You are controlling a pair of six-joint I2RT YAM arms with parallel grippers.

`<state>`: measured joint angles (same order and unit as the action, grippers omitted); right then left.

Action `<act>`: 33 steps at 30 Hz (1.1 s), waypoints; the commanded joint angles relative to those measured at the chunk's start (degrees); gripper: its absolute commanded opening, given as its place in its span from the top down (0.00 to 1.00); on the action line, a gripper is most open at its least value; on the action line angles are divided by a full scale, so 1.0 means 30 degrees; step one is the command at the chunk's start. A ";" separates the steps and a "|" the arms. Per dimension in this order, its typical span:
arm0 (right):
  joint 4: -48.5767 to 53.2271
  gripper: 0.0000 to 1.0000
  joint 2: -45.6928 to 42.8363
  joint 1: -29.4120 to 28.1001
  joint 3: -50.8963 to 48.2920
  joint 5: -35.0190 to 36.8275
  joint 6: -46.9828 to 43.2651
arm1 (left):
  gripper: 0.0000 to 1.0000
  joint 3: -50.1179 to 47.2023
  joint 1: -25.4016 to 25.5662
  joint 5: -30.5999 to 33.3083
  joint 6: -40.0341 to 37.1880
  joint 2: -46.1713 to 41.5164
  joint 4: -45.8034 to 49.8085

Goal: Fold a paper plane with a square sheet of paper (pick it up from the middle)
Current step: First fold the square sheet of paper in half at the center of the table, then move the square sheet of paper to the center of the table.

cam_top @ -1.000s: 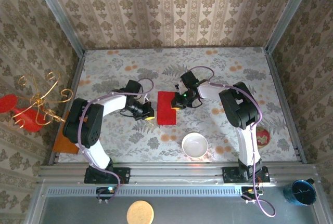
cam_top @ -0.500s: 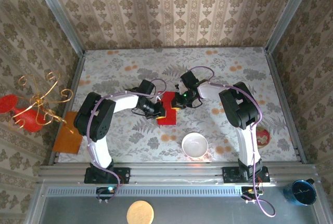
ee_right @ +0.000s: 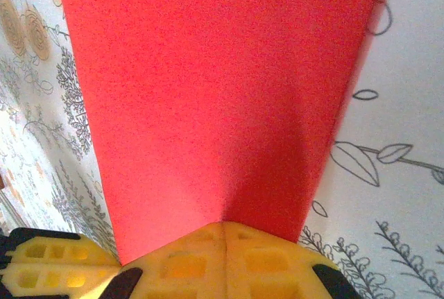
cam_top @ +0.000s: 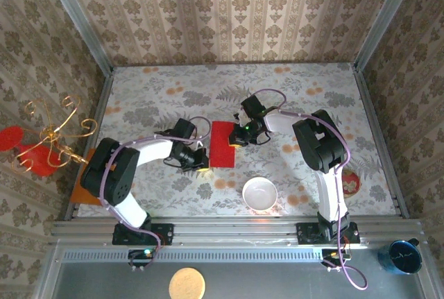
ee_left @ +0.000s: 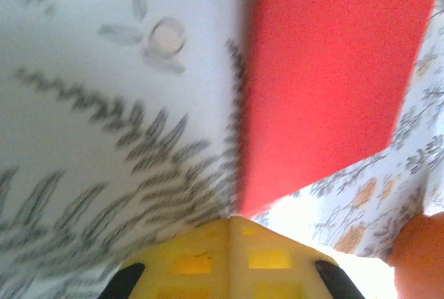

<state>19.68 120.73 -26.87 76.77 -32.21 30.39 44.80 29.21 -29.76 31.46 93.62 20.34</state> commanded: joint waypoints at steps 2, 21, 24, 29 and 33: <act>0.3049 0.92 0.1153 0.0374 -0.1421 0.3686 -0.0201 | 0.94 -0.0362 -0.0069 0.1330 0.0571 -0.1484 0.2213; -0.0978 0.82 -0.2535 -0.0178 -0.0198 0.0230 0.2150 | 0.87 0.2176 0.0562 -0.0929 0.2774 -0.0488 -0.4584; -0.1956 0.78 -0.3228 -0.0437 -0.1090 0.1016 0.3456 | 0.87 0.1868 0.0806 -0.1170 0.2711 -0.0214 -0.4612; -0.2428 0.74 -0.4605 -0.0798 -0.2391 0.3122 0.5042 | 0.86 0.1560 0.0867 -0.0902 0.2794 0.0210 -0.5012; -0.2544 0.72 -0.5824 -0.0800 -0.3704 0.3758 0.5496 | 0.86 0.1664 0.0981 -0.1129 0.2756 0.1154 -0.6158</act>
<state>12.78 106.59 -29.26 67.37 -24.60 44.01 50.00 31.81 -31.97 39.88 95.18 4.62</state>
